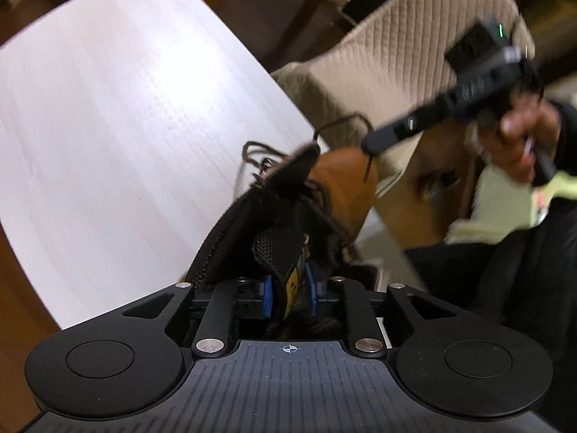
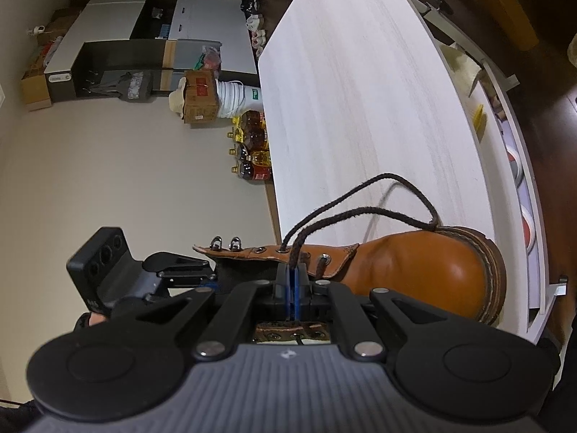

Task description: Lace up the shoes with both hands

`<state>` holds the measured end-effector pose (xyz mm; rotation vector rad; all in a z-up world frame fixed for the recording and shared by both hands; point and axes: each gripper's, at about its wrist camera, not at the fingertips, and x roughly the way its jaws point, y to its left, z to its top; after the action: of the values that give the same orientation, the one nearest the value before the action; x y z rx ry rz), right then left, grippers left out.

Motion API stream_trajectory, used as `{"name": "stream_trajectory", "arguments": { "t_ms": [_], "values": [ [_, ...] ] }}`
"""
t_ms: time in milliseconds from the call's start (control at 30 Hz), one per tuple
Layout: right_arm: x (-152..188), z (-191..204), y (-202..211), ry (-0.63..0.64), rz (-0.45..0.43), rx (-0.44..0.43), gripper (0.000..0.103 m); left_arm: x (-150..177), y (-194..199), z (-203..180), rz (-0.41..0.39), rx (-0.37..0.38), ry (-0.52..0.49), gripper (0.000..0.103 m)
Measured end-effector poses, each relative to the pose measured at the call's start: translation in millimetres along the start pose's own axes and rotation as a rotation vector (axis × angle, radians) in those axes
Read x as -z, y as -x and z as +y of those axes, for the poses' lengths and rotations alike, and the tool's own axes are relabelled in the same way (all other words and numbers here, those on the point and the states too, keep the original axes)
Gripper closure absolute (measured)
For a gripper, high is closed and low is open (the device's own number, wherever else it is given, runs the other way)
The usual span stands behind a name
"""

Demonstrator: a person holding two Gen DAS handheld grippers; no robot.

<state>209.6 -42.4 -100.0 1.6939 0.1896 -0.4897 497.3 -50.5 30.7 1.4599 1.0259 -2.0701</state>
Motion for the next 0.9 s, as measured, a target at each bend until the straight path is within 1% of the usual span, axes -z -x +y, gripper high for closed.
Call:
{"name": "stream_trajectory", "arguments": {
  "t_ms": [33, 100, 133, 167, 233, 333, 433, 533, 600, 733, 900],
  "values": [
    [0, 0, 0, 0.0, -0.001, -0.002, 0.1, -1, -1, -2, 0.008, -0.006, -0.006, 0.085],
    [-1, -1, 0, -0.003, -0.003, -0.007, 0.1, -4, -1, -1, 0.024, 0.015, 0.013, 0.087],
    [-1, -2, 0, -0.004, -0.004, -0.007, 0.1, -6, 0, 1, 0.025, 0.044, 0.034, 0.093],
    [0, -2, 0, -0.006, -0.004, -0.008, 0.1, -8, 1, 3, 0.024, 0.078, 0.06, 0.095],
    [0, -3, 0, -0.008, -0.005, -0.014, 0.1, -14, 16, 11, -0.043, 0.208, 0.156, 0.095],
    [-1, -3, -2, -0.012, -0.006, -0.044, 0.1, -14, 20, 23, -0.055, 0.28, 0.245, 0.095],
    [-2, -2, -7, -0.006, -0.003, -0.073, 0.1, -10, 16, 35, -0.063, 0.329, 0.347, 0.094],
    [-2, -2, -15, -0.003, 0.007, -0.103, 0.1, -6, 17, 42, -0.059, 0.333, 0.375, 0.094],
    [0, -5, -23, -0.012, 0.014, -0.115, 0.1, -15, 18, 38, -0.052, 0.314, 0.37, 0.094],
    [3, -9, -34, -0.032, 0.027, -0.125, 0.1, -24, 15, 25, -0.036, 0.247, 0.305, 0.093],
    [5, -11, -36, -0.043, 0.025, -0.128, 0.1, -25, 12, 13, 0.025, 0.177, 0.217, 0.092]
  ]
}}
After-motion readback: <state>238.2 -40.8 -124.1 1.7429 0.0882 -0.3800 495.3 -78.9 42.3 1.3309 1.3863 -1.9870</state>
